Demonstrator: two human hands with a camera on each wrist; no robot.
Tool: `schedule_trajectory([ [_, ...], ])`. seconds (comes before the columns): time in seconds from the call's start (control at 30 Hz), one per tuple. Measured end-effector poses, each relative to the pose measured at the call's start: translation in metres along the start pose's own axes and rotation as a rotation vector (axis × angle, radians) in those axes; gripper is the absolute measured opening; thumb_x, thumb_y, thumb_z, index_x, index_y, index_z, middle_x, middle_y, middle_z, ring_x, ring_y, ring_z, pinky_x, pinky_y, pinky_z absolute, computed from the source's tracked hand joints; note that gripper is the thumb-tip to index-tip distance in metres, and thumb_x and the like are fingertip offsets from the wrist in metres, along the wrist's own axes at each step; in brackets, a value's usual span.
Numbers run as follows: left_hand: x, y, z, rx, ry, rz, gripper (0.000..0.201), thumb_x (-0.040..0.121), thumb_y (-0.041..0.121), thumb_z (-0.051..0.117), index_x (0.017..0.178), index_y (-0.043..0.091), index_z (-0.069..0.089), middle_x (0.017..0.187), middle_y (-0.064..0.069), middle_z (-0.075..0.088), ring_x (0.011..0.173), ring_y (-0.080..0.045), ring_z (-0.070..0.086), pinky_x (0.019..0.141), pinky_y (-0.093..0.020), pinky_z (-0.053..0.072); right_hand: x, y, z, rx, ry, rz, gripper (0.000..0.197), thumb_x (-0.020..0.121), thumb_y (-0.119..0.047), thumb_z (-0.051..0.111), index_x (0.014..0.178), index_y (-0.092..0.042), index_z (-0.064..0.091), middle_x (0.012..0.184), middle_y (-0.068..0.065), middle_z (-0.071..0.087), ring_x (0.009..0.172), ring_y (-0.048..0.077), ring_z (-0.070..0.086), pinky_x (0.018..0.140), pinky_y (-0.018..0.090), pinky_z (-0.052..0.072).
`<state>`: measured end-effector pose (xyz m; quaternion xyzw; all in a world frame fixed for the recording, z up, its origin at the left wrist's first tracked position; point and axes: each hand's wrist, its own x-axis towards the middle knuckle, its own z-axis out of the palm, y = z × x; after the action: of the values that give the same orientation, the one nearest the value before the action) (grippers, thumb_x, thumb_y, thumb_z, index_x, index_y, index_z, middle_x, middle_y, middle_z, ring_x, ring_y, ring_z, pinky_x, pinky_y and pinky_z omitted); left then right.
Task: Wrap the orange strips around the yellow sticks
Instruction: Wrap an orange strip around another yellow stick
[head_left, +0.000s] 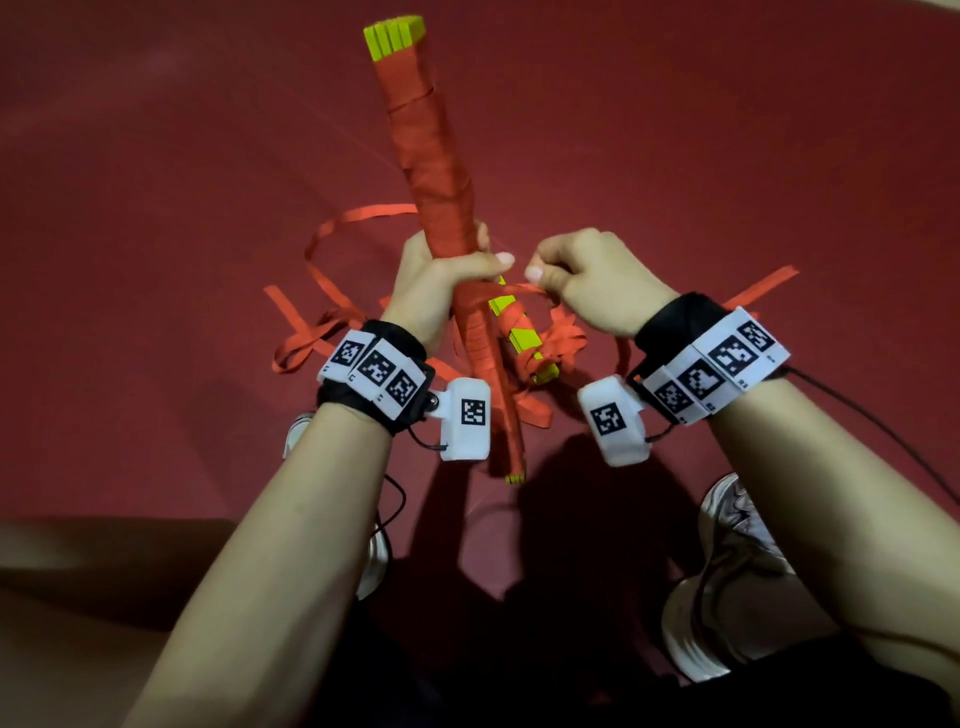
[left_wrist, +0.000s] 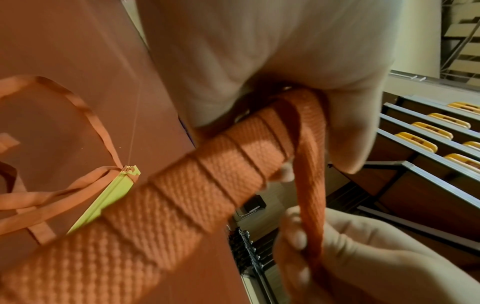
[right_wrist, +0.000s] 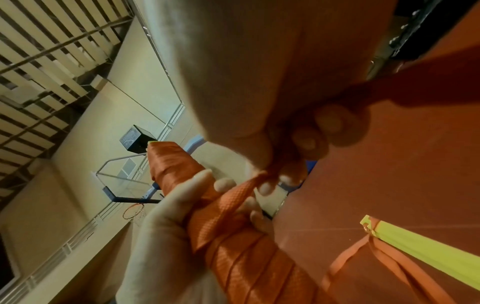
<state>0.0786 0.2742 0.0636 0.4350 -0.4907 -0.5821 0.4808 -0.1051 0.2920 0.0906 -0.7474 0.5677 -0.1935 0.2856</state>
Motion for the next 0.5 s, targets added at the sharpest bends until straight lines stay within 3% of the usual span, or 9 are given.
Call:
schedule_trajectory([
  [0.1,-0.001,0.000,0.001,-0.043,-0.067,-0.044,0.031,0.058,0.016,0.082,0.084,0.012,0.063,0.087,-0.016,0.055,0.082,-0.032,0.057,0.078,-0.039,0.048,0.001,0.001,0.003,-0.043,-0.039,0.001,0.020,0.100,-0.018,0.057,0.085,-0.008,0.065,0.061,-0.005,0.051,0.059,0.009,0.046,0.063,0.031,0.030],
  [0.2,-0.003,0.000,0.003,-0.085,-0.068,-0.093,0.034,0.058,0.018,0.080,0.087,0.009,0.064,0.077,-0.007,0.059,0.072,-0.023,0.059,0.072,-0.033,0.048,0.000,0.005,0.006,-0.006,-0.005,-0.064,0.014,0.099,-0.019,0.056,0.090,-0.022,0.068,0.066,-0.007,0.056,0.064,0.008,0.050,0.067,0.034,0.036],
  [0.3,-0.004,-0.004,0.000,-0.105,-0.046,-0.096,0.038,0.063,0.019,0.078,0.090,0.001,0.059,0.074,-0.008,0.056,0.066,-0.020,0.056,0.067,-0.031,0.047,-0.003,0.008,0.008,0.114,0.044,-0.146,0.006,0.092,-0.035,0.062,0.091,-0.032,0.066,0.072,-0.006,0.058,0.068,0.014,0.051,0.071,0.039,0.044],
  [0.37,-0.005,-0.004,-0.001,-0.135,-0.039,-0.085,0.033,0.065,0.014,0.076,0.090,0.000,0.059,0.076,-0.011,0.056,0.068,-0.023,0.056,0.069,-0.034,0.047,-0.006,0.008,0.009,0.225,0.056,-0.163,0.019,0.082,-0.043,0.075,0.090,-0.027,0.069,0.065,-0.003,0.049,0.060,0.011,0.043,0.063,0.034,0.039],
  [0.43,-0.004,-0.002,0.002,-0.160,-0.001,-0.095,0.044,0.060,0.012,0.075,0.098,-0.002,0.058,0.080,-0.014,0.056,0.070,-0.027,0.056,0.071,-0.036,0.048,-0.006,0.008,0.013,0.299,0.046,-0.164,0.022,0.077,-0.037,0.083,0.090,-0.022,0.072,0.061,-0.003,0.040,0.055,0.007,0.035,0.060,0.031,0.032],
  [0.5,-0.003,-0.001,0.004,-0.188,0.060,-0.113,0.041,0.058,0.006,0.071,0.096,-0.004,0.058,0.076,-0.016,0.058,0.066,-0.027,0.058,0.068,-0.035,0.052,-0.005,0.007,0.017,0.317,0.056,-0.165,0.017,0.078,-0.037,0.080,0.087,-0.023,0.073,0.063,0.007,0.048,0.058,0.018,0.041,0.062,0.035,0.037],
])
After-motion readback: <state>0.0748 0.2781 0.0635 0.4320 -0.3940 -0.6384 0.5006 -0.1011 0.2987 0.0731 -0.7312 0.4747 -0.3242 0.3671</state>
